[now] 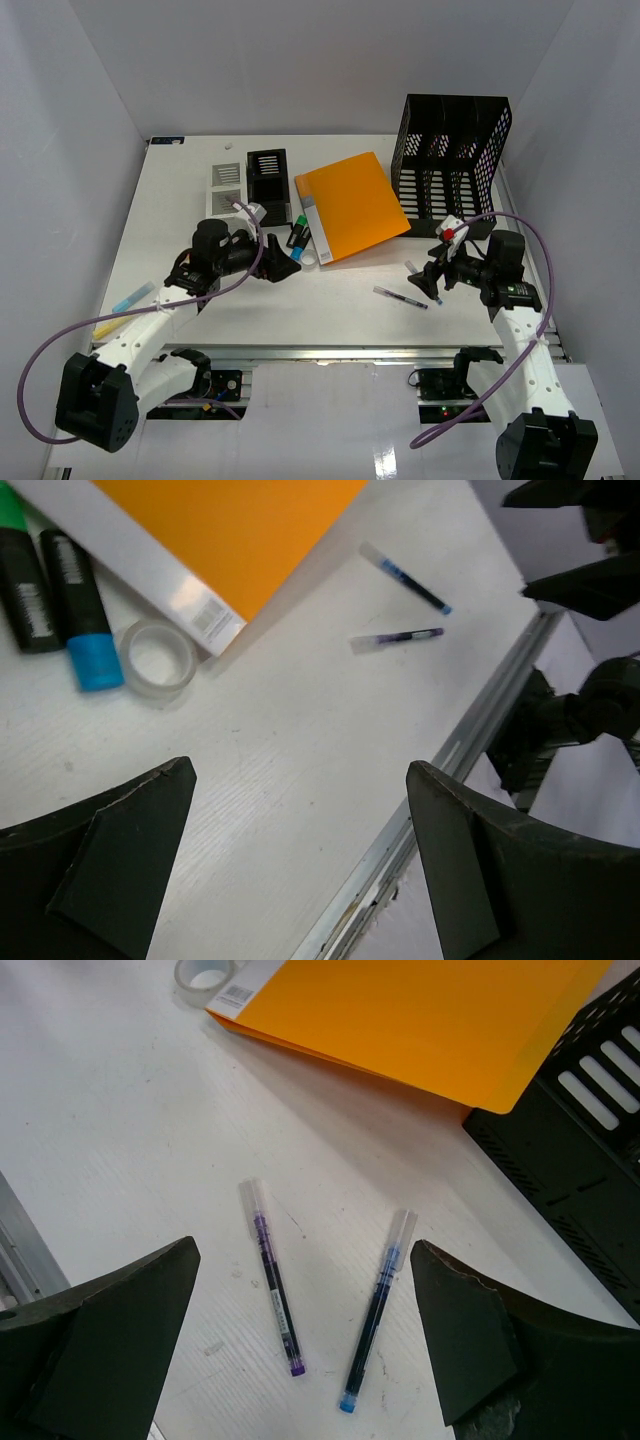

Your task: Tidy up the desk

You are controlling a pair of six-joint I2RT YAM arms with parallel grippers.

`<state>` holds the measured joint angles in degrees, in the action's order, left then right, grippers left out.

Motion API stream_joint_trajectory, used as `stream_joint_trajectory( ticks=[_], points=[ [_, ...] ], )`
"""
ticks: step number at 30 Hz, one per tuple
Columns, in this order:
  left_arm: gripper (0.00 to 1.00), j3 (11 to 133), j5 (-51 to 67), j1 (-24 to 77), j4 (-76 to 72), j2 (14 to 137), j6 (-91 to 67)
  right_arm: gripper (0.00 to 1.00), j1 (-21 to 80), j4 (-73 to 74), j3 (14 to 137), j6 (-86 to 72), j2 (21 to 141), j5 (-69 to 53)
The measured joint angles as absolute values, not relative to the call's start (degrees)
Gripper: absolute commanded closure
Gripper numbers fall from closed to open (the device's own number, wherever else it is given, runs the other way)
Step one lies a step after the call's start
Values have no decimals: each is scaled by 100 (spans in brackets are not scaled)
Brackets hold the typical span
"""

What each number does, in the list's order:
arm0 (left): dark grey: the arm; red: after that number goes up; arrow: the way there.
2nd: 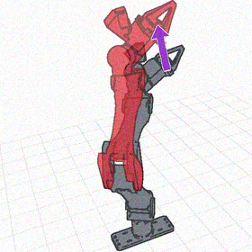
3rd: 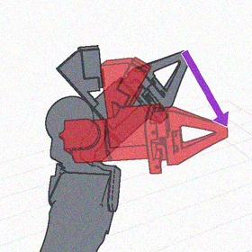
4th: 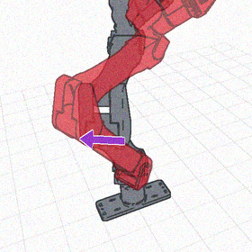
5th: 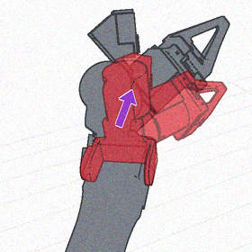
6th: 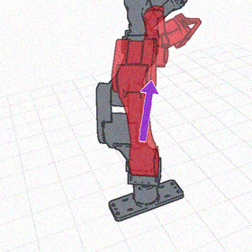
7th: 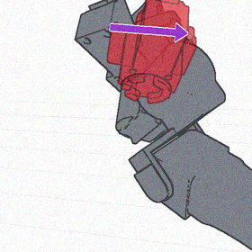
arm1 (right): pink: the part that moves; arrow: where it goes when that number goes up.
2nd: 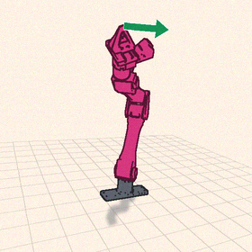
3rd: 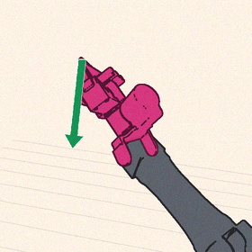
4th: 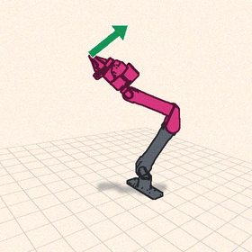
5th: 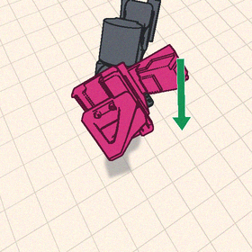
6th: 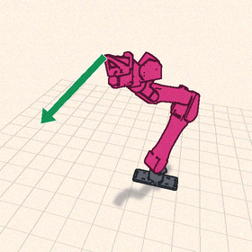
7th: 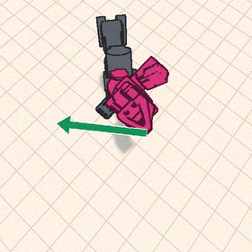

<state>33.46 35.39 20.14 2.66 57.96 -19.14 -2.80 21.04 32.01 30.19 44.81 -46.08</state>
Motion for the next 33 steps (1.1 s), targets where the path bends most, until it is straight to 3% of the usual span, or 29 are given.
stream_joint_trajectory(
  ticks=[12, 21, 33],
  points=[
    [29, 4594, 350, 3444, 1537, 7483, -2207, 8, -298, 2105, 3201, 3068, 4565, -4713],
    [67, 5341, -926, 3851, 1935, 8585, -2515, 7, -299, 2104, 3201, 3068, 4501, -4639],
    [65, 6128, -1190, 3865, 2099, 9695, -2600, 8, -301, 2106, 3201, 3066, 4441, -4562]
  ],
)
